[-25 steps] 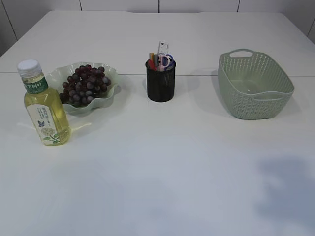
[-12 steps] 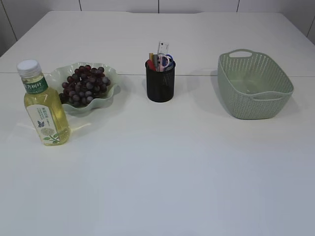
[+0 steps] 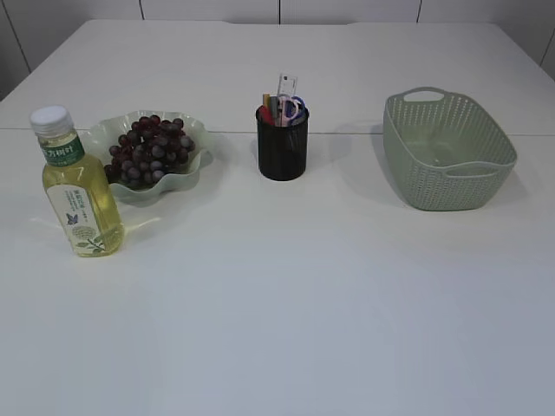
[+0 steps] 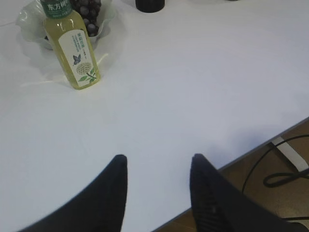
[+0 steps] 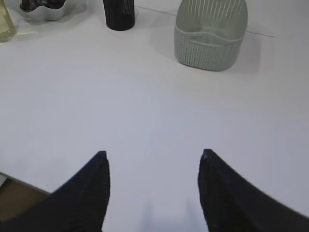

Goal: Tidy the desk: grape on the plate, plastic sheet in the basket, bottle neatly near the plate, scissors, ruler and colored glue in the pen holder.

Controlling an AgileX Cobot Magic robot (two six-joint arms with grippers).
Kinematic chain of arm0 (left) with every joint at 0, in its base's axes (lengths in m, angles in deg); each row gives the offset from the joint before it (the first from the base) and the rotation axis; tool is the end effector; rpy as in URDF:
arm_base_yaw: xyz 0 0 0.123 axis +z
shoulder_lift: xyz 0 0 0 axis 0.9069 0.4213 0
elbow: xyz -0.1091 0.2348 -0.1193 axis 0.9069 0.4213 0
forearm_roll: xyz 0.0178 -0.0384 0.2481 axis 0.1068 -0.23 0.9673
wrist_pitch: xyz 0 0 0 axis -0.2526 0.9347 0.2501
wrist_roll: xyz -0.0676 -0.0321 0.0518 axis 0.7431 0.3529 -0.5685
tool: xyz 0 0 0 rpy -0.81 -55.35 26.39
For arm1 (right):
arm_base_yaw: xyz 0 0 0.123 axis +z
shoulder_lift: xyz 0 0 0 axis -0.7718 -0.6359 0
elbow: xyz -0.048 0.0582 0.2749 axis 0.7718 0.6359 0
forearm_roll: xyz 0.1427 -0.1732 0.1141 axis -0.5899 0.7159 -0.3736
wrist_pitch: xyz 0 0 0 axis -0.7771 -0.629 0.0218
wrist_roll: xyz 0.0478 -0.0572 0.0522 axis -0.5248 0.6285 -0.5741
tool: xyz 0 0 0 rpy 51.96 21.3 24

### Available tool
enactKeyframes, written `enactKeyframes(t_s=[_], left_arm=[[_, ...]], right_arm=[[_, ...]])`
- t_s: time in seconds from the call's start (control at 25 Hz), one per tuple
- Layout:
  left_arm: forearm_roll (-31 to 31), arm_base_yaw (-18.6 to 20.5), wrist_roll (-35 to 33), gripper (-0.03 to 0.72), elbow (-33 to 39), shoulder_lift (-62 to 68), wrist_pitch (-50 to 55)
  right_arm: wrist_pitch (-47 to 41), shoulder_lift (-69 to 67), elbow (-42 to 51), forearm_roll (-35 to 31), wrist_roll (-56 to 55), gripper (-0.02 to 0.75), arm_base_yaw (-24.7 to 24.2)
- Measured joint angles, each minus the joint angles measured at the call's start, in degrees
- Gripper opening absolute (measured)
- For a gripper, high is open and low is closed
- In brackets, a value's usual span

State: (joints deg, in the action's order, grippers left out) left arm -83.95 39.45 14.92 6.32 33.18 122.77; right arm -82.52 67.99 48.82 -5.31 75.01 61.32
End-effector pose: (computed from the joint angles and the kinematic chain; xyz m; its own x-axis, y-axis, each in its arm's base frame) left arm -0.0140 0.0012 0.2833 -0.4399 0.2489 -0.8629 0.4898 0.8718 0.0017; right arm -0.0293 0.0004 0.2945 -0.4245 -0.2299 -0.8757 -0.3087 0.9460 -0.0987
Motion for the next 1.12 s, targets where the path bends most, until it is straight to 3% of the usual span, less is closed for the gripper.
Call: enactKeyframes(t_s=[0.2, 0.8, 0.92, 1.12], left_arm=[[0.12, 0.00, 0.00, 0.319, 1.19, 0.00, -2.47], [0.02, 0.14, 0.00, 0.309, 1.31, 0.00, -2.67], [-0.22, 2.72, 0.00, 0.309, 1.31, 0.00, -2.67], [-1.01, 10.41, 0.00, 0.309, 1.31, 0.00, -2.67]], right_arm=[[4.51, 0.00, 4.05, 0.12, 0.59, 0.459, 0.00], [3.65, 0.00, 6.17, 0.34, -0.29, 0.459, 0.00], [3.65, 0.00, 6.17, 0.34, -0.41, 0.459, 0.00], [3.65, 0.00, 6.17, 0.34, -0.41, 0.459, 0.00]])
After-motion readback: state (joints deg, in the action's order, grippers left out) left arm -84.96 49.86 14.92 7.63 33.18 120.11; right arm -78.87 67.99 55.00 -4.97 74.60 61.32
